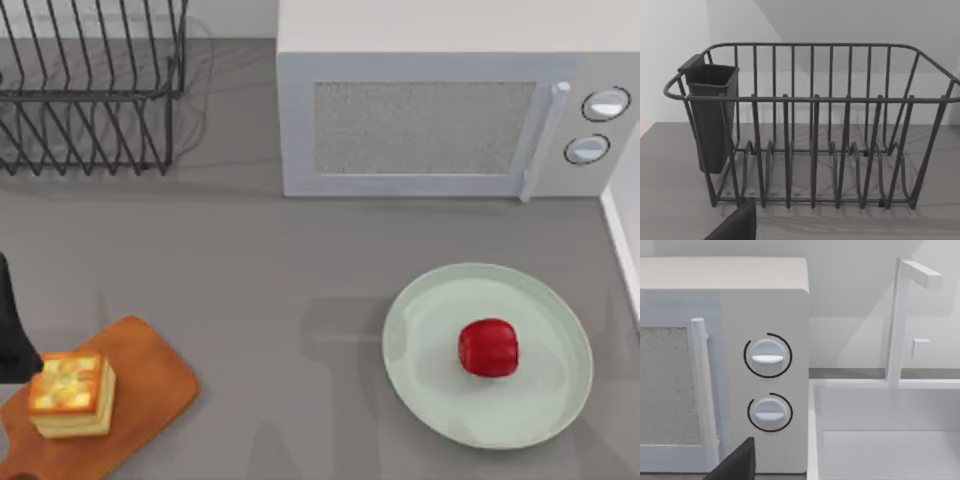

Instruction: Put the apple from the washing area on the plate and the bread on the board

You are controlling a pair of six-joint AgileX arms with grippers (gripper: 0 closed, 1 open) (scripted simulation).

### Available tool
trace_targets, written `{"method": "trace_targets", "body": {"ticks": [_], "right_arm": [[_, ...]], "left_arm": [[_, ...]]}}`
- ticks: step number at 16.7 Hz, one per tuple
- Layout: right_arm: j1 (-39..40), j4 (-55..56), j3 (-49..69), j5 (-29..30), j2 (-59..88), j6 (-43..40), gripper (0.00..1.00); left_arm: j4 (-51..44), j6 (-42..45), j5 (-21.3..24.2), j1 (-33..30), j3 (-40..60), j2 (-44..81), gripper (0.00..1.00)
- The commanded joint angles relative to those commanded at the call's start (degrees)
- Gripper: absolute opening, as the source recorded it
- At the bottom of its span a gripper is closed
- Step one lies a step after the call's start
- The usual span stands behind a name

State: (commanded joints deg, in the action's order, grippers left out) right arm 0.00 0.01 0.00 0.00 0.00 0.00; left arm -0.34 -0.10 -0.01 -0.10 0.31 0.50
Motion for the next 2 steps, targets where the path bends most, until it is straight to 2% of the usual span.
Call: {"method": "trace_targets", "body": {"ticks": [2], "right_arm": [[0.0, 0.0, 0.0, 0.0, 0.0, 0.0, 1.0]], "left_arm": [[0.34, 0.1, 0.01, 0.1, -0.31, -0.5, 1.0]]}}
